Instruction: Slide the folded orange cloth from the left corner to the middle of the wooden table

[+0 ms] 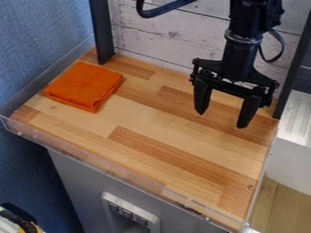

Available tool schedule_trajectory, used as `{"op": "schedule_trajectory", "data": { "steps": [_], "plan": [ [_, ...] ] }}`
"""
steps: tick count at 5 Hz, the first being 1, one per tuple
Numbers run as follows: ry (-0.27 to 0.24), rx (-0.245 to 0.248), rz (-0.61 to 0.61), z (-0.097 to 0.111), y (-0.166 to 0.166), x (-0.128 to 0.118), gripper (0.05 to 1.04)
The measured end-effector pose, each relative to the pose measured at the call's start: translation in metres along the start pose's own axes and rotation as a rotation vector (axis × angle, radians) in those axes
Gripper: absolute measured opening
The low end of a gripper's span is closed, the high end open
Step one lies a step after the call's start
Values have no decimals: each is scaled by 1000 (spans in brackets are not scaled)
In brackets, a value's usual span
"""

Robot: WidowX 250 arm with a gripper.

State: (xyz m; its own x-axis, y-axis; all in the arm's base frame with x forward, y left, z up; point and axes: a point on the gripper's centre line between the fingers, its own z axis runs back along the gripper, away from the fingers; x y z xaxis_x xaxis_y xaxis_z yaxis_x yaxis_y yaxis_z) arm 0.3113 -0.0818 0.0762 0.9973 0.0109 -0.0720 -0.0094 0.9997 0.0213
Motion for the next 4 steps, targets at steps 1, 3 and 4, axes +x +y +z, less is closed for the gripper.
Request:
{"op": "schedule_trajectory", "data": {
  "steps": [1, 3, 4],
  "plan": [
    [16, -1, 17, -8, 16, -2, 999],
    [-27, -41, 138, -12, 90, 3, 999],
    [-58, -60, 194, -14, 133, 2, 999]
  ]
}}
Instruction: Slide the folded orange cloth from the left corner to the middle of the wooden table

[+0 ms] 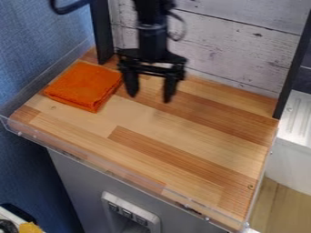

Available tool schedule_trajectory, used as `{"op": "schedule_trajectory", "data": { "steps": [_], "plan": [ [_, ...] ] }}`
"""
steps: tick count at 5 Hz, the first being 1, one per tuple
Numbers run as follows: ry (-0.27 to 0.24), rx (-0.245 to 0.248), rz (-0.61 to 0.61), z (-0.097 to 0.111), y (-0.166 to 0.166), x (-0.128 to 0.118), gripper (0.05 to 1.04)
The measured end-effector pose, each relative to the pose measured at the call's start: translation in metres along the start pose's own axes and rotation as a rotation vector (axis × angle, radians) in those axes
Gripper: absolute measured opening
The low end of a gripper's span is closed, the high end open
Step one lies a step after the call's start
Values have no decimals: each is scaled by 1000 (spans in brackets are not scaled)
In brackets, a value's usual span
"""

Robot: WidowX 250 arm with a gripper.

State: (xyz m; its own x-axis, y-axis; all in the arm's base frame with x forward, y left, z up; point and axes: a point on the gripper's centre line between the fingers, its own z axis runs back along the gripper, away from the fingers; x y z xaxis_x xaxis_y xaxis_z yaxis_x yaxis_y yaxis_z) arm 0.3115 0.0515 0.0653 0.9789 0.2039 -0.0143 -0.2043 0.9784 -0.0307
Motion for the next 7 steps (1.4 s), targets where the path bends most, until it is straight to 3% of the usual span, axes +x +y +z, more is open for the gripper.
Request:
{"op": "schedule_trajectory", "data": {
  "steps": [1, 3, 5, 6, 7],
  "plan": [
    [-4, -11, 49, 1, 35, 0, 999],
    [-77, 6, 108, 17, 83, 12, 998],
    [-67, 43, 136, 16, 108, 31, 998],
    [-53, 62, 148, 18, 113, 37, 941],
    [-22, 71, 158, 8, 117, 42, 656]
  ]
}}
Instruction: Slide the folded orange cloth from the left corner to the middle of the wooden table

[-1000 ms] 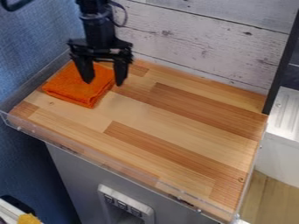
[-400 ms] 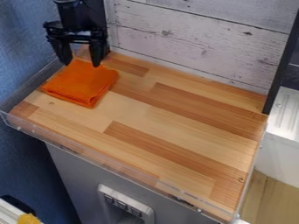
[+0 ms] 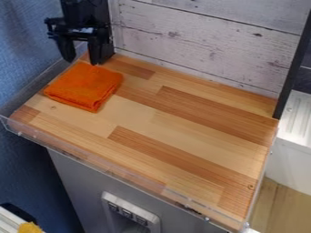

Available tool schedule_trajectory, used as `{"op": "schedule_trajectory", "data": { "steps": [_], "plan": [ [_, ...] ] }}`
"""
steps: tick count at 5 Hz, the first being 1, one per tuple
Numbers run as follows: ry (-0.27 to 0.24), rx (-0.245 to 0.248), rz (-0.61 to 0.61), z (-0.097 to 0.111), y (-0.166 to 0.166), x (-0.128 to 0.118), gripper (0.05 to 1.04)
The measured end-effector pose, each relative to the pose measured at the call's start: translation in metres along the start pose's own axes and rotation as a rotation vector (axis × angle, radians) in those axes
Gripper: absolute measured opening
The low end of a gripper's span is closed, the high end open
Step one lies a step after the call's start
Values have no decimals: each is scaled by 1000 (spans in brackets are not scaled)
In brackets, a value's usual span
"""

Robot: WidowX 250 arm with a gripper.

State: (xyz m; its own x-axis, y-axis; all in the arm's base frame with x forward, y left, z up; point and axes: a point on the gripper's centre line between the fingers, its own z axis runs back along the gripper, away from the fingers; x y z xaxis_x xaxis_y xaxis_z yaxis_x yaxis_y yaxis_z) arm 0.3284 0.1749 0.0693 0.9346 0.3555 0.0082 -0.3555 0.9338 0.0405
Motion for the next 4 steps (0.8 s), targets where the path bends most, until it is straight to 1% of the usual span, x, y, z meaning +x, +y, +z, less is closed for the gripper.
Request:
{"op": "schedule_trajectory", "data": {
  "steps": [1, 2, 3, 4],
  "plan": [
    [26, -1, -6, -10, 1, 3, 357],
    [27, -3, -2, -18, 0, 4, 148],
    [40, -18, 0, -33, -3, 0, 65],
    [35, -33, -17, -37, -6, -2, 62]
  ]
}}
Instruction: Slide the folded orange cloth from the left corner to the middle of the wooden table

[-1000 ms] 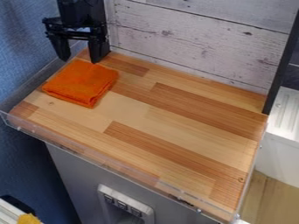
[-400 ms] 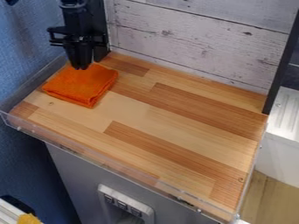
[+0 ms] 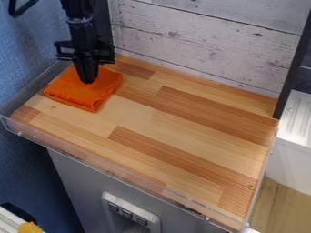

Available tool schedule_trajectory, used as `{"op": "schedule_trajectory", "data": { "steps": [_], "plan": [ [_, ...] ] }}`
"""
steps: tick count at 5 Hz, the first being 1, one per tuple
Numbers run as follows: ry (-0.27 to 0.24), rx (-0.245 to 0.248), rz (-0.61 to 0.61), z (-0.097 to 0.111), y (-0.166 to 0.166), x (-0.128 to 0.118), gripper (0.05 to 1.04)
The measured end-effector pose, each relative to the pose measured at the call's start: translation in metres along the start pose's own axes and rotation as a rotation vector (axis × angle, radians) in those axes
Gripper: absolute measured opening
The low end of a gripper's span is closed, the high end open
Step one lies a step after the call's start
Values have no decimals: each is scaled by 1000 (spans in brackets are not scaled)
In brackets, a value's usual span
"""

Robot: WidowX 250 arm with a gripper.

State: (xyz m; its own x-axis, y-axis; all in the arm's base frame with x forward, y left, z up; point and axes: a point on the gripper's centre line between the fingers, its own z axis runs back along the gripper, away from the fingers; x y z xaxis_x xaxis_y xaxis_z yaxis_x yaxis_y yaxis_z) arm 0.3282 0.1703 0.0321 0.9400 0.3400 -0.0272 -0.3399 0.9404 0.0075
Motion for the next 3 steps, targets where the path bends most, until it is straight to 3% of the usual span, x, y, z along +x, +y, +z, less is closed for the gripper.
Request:
{"op": "schedule_trajectory", "data": {
  "steps": [3],
  "plan": [
    [-35, -24, 37, -19, -6, -2, 62]
  ]
}}
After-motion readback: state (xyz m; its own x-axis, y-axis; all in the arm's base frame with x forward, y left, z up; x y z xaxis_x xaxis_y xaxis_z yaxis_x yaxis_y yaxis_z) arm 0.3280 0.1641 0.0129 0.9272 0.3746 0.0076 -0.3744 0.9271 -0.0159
